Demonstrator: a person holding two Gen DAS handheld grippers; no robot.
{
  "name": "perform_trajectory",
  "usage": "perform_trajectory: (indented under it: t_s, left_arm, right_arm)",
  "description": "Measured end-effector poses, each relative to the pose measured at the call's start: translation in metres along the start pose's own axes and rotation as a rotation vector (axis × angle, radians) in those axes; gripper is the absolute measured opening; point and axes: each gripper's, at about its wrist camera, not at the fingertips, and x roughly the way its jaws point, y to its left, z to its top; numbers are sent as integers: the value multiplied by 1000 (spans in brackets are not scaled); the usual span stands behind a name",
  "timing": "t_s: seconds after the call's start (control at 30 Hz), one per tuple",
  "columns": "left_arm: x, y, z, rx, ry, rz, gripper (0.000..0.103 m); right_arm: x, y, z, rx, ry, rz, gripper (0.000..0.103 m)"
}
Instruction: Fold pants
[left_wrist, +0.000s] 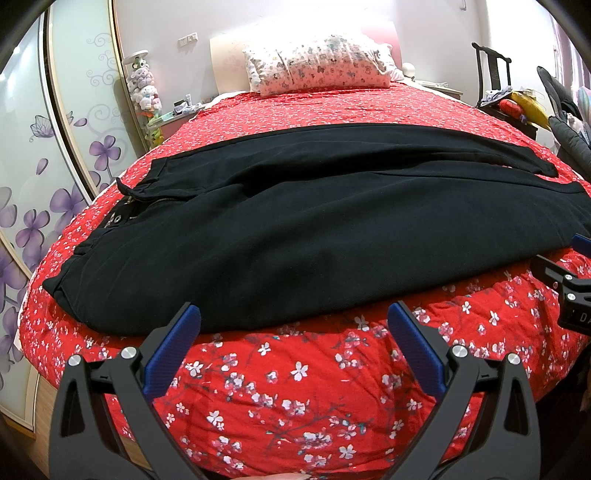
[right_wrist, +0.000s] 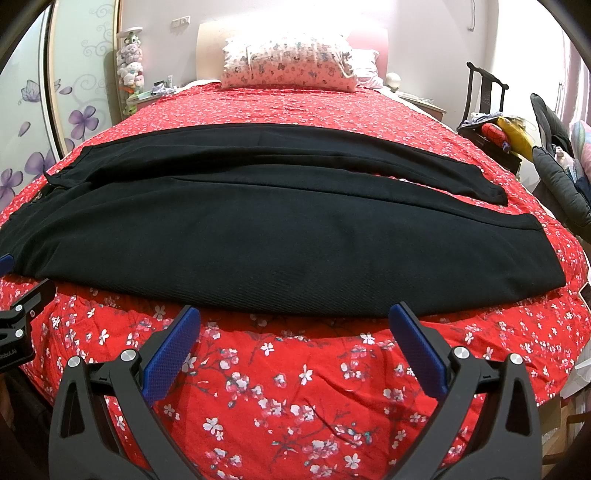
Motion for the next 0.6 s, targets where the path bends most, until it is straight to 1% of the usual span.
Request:
perform_trajectory:
  t_s: [0.17,0.3,0.4,0.43,0.47,0.5,0.53,0.6]
  left_arm:
    - [0,0,0,0,1,2,101]
    - [-2,2,2,-10,-2,21,101]
    - [-10,6,7,-22,-20,20,101]
    - [-13,7,10,-26,-29,18,101]
    - [-19,7,15,-31,-44,16,101]
    - [-20,5,20,-35,-57,14,101]
    - [-24,4,24,-41,-72,12,101]
    - [-26,0,42,-68,-108,0,101]
  right_arm:
    - [-2,-2,2,6,-10,6,102]
    - [-11,-16,7,36,-46,46,102]
    - [-19,-38,17,106,-89,90,102]
    - [-22,-54,24,153,-113,108,102]
    - [-23,-62,29,177,-122,116,102]
    - [-22,-80,36,224,-135,126,102]
    - [-18,-91,47,250,-136,128,102]
    - [-10,-119,64,307,-130,126,102]
